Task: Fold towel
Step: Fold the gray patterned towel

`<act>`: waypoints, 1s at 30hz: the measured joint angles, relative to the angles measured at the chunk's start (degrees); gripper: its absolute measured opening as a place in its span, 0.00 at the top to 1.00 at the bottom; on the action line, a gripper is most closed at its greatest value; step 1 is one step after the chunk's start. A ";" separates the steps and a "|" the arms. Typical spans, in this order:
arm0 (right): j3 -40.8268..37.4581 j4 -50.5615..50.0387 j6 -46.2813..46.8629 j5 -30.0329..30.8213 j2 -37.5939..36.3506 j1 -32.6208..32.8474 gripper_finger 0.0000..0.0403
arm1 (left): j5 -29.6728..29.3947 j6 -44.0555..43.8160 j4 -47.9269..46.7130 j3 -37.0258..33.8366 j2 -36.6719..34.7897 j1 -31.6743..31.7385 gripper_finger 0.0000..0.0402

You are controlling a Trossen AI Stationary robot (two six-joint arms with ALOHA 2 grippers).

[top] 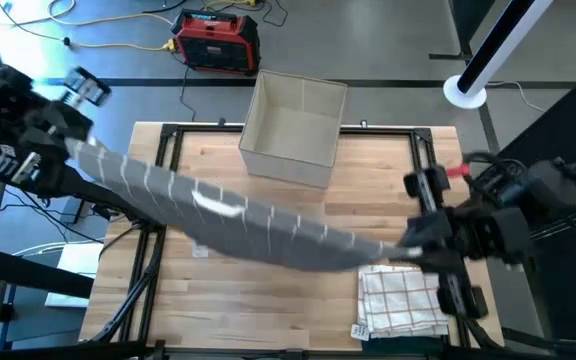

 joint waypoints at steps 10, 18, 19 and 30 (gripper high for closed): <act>0.02 4.20 -12.86 0.66 0.52 5.91 1.00 | 7.71 -2.50 7.56 -0.08 4.93 -10.41 1.00; 0.00 9.85 -17.42 -0.29 2.66 7.56 1.00 | -2.99 4.43 7.66 -0.11 5.48 -21.94 1.00; -0.02 10.64 -19.32 -0.29 2.86 7.97 1.00 | -4.57 5.22 7.62 0.08 5.59 -23.19 1.00; 0.00 27.62 -43.06 11.64 3.35 14.20 1.00 | -20.38 7.58 7.34 4.99 8.73 -29.52 1.00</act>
